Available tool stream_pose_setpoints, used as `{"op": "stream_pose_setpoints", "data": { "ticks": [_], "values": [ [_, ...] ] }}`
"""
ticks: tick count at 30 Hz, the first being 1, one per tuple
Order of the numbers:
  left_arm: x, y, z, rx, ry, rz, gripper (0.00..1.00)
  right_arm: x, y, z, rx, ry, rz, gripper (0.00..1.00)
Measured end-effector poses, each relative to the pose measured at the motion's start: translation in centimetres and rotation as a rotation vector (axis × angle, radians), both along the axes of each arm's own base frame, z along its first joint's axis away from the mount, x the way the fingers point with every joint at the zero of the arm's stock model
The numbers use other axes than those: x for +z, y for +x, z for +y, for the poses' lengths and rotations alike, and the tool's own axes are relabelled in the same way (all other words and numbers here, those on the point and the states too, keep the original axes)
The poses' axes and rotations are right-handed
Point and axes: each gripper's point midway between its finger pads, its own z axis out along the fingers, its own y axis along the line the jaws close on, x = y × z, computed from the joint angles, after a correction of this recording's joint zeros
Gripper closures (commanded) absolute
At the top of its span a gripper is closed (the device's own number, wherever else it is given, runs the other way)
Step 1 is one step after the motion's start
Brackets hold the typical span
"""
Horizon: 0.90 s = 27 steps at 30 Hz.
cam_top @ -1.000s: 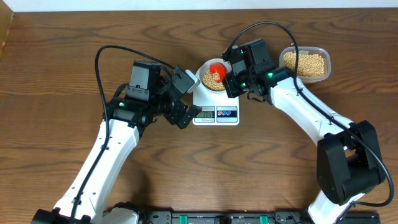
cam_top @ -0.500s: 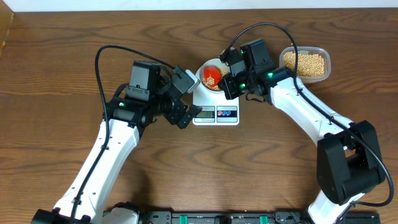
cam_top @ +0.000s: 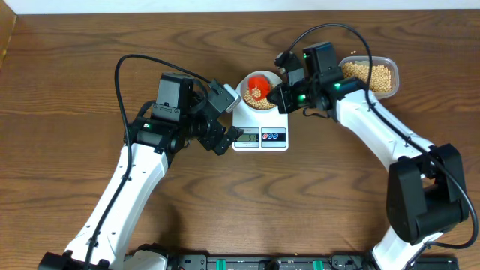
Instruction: Scoop item into bowl and weigh 50g on scale
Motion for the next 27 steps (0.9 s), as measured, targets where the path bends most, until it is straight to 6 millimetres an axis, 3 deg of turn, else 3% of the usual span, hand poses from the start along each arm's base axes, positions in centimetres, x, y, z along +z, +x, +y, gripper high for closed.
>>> {"op": "stream_pose_setpoints", "data": {
  "ticks": [15,22,27],
  "values": [
    [0.0,0.0,0.0,0.0,0.0,0.0,0.05,0.7,0.0,-0.2,0.01,0.069,0.027,0.99],
    [0.0,0.0,0.0,0.0,0.0,0.0,0.05,2.2,0.3,0.6,0.023,0.159,0.024,0.99],
    [0.0,0.0,0.0,0.0,0.0,0.0,0.05,2.8,1.1,-1.0,-0.021,0.2,0.048,0.99]
  ]
}}
